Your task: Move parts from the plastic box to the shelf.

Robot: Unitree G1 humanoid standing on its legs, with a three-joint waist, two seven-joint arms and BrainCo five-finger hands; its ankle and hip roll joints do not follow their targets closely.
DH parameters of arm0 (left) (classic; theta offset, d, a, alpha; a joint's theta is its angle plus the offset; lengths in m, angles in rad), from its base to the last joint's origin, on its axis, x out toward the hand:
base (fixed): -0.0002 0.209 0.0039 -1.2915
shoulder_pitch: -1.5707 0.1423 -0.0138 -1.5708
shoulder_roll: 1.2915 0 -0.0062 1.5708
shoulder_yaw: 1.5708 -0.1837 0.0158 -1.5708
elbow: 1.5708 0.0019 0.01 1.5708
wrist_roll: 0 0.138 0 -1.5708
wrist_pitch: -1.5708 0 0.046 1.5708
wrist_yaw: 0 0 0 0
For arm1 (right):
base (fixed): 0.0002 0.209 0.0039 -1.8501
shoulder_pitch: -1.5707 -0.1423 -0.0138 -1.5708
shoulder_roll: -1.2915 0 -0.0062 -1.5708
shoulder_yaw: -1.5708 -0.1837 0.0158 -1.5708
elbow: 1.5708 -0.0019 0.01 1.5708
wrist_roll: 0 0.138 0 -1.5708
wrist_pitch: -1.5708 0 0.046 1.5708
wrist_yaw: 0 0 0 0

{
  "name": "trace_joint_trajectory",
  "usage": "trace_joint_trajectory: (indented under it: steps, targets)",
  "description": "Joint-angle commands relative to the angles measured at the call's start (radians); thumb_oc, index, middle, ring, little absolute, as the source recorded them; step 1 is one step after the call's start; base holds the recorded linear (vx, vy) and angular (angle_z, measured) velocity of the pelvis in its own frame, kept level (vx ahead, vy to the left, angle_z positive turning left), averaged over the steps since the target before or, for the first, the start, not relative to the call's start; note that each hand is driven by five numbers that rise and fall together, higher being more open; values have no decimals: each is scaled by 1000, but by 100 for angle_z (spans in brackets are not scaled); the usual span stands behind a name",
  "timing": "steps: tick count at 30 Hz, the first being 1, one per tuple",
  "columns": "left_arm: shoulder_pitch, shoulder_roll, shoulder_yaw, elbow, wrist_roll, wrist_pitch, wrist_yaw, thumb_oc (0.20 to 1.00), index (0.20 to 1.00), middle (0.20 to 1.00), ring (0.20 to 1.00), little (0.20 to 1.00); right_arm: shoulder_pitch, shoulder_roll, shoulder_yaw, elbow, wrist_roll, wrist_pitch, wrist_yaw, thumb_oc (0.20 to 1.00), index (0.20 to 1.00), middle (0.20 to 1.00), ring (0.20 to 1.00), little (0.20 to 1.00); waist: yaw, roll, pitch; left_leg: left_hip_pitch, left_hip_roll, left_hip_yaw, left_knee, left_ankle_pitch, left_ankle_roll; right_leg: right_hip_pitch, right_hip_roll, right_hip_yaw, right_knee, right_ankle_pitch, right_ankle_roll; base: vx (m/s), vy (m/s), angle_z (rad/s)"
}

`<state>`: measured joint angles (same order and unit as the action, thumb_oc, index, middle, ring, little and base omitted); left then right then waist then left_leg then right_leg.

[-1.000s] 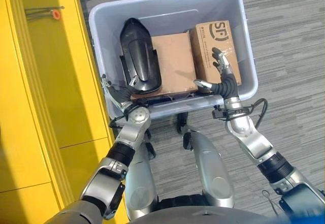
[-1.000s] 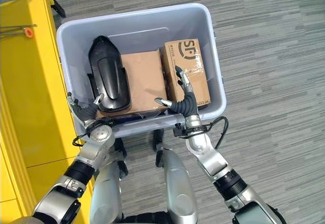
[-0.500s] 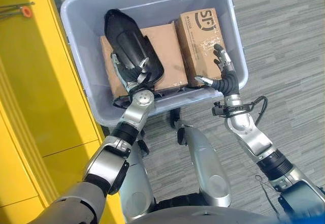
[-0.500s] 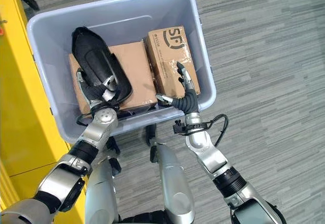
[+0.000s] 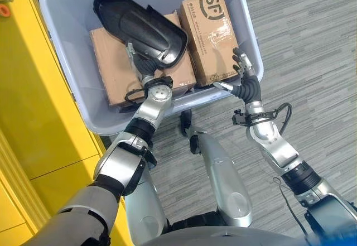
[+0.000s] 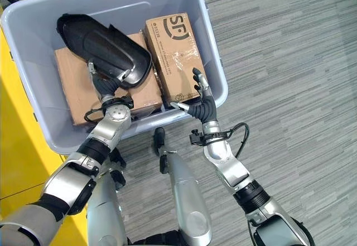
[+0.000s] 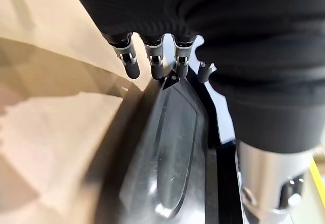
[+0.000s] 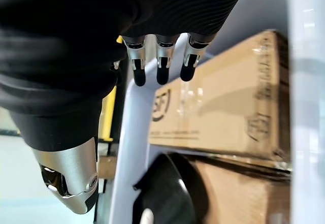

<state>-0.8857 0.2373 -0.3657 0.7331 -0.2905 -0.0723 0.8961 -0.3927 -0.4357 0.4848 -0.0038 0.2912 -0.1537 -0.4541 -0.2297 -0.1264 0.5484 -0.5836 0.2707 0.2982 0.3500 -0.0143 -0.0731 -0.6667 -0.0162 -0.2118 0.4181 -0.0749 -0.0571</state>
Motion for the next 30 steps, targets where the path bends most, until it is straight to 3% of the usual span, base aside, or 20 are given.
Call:
trace_joint_trajectory:
  steps: [1,7,13,17,25,30]
  targets:
    - [25,-21,-17,-2,-5,-25,55,1000,1000,1000,1000,1000,13,33,-24,-72,9,-50,7,1000,1000,1000,1000,1000,12,-70,-28,-3,74,41,113,-54,-57,17,-20,15,21,-46,103,0,0,0]
    - [106,-72,18,-1,-110,-57,97,1000,1000,1000,1000,1000,9,52,0,-43,-4,-78,-10,1000,1000,1000,1000,1000,28,-59,-28,7,75,41,88,-34,-66,31,-22,8,4,-49,103,-2,-2,1]
    - [125,-114,67,3,-304,-165,92,1000,1000,1000,1000,1000,-12,60,13,-42,10,-52,-32,1000,1000,1000,1000,1000,37,-71,-28,20,77,45,71,-33,-67,46,-26,-5,1,-47,104,2,-25,6]
    - [120,-117,89,-13,-284,-209,189,1000,1000,1000,1000,1000,-15,64,16,-41,17,-35,-35,1000,1000,1000,1000,1000,42,-80,-28,25,79,40,70,-33,-70,54,-25,-12,1,-46,104,13,-48,6]
    - [146,-137,123,-41,-320,-235,248,1000,1000,1000,1000,1000,-15,77,41,-12,29,-49,-39,1000,1000,1000,1000,1000,60,-85,-28,45,84,33,59,-26,-73,79,-23,-27,-4,-49,101,18,-31,6]
    - [140,-135,139,-39,-401,-260,233,1000,1000,1000,1000,1000,-21,79,53,-5,34,-44,-39,1000,1000,1000,1000,1000,61,-89,-28,49,90,34,61,-22,-74,85,-24,-29,3,-53,99,7,-2,2]
